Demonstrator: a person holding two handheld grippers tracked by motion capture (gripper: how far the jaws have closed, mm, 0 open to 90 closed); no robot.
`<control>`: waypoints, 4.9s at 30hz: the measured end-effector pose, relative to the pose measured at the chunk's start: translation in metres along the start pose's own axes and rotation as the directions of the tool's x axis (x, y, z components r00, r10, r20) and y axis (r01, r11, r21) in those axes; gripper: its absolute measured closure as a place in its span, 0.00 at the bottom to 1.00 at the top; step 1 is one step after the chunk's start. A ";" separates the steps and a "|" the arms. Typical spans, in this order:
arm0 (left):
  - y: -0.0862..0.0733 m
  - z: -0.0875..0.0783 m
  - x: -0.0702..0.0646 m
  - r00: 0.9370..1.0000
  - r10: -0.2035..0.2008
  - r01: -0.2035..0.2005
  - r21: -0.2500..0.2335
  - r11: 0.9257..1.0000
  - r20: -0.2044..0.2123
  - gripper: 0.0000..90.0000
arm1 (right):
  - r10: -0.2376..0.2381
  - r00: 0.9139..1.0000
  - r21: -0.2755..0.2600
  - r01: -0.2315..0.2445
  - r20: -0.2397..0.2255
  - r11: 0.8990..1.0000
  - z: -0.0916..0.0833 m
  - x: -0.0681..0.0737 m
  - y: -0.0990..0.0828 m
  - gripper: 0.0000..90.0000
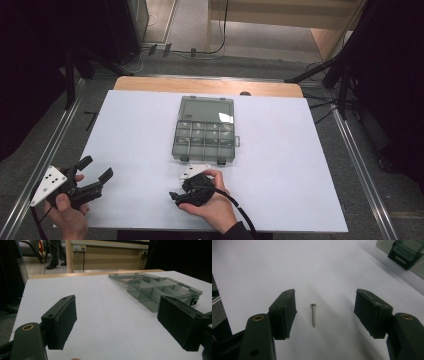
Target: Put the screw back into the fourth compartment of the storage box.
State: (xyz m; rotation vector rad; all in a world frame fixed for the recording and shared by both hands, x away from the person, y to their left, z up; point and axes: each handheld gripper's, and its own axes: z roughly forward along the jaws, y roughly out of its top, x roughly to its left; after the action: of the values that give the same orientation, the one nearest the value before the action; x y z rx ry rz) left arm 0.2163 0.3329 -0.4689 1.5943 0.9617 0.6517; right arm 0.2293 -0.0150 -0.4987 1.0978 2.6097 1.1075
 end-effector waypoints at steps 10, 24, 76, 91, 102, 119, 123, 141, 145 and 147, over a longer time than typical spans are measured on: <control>0.000 0.001 0.000 1.000 -0.013 0.012 -0.009 1.000 -0.016 0.18 | -0.029 0.999 0.026 0.028 0.036 0.999 0.005 0.007 -0.004 0.53; 0.000 0.003 0.000 1.000 -0.014 0.014 0.006 1.000 0.014 0.18 | -0.097 0.990 0.025 0.095 0.100 0.995 0.004 0.019 -0.011 0.76; -0.002 0.004 0.001 1.000 -0.008 0.008 0.019 1.000 0.002 0.18 | 0.006 0.999 -0.102 -0.001 0.049 0.995 -0.055 -0.037 0.017 1.00; -0.002 0.004 0.000 1.000 -0.008 0.007 0.020 1.000 0.005 0.18 | 0.024 0.995 -0.131 -0.012 0.094 0.991 -0.076 -0.059 0.030 1.00; -0.002 0.004 0.000 1.000 -0.006 0.006 0.024 1.000 0.007 0.18 | 0.048 0.993 -0.136 -0.032 0.112 0.990 -0.081 -0.074 0.036 1.00; -0.002 0.004 0.000 1.000 -0.005 0.005 0.026 1.000 0.010 0.18 | 0.082 0.984 -0.148 -0.058 0.157 0.987 -0.090 -0.106 0.046 1.00; -0.002 0.005 0.001 1.000 -0.006 0.006 0.027 1.000 0.012 0.18 | 0.106 0.979 -0.154 -0.079 0.172 0.985 -0.091 -0.118 0.046 1.00; -0.002 0.004 0.002 1.000 -0.010 0.010 0.026 1.000 0.008 0.18 | 0.167 0.960 -0.129 -0.140 0.226 0.982 -0.072 -0.157 0.042 1.00; -0.002 0.005 0.002 1.000 -0.009 0.008 0.028 1.000 0.011 0.18 | 0.176 0.954 -0.125 -0.149 0.242 0.981 -0.067 -0.164 0.041 1.00; -0.002 0.005 0.002 1.000 -0.006 0.006 0.032 0.999 0.011 0.18 | 0.178 0.952 -0.121 -0.152 0.249 0.981 -0.064 -0.167 0.041 1.00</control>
State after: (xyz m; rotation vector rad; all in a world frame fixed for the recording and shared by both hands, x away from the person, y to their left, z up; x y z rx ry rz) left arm 0.2204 0.3320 -0.4724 1.6205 0.9731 0.6259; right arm 0.3535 -0.1429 -0.4539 1.3577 2.2725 1.0321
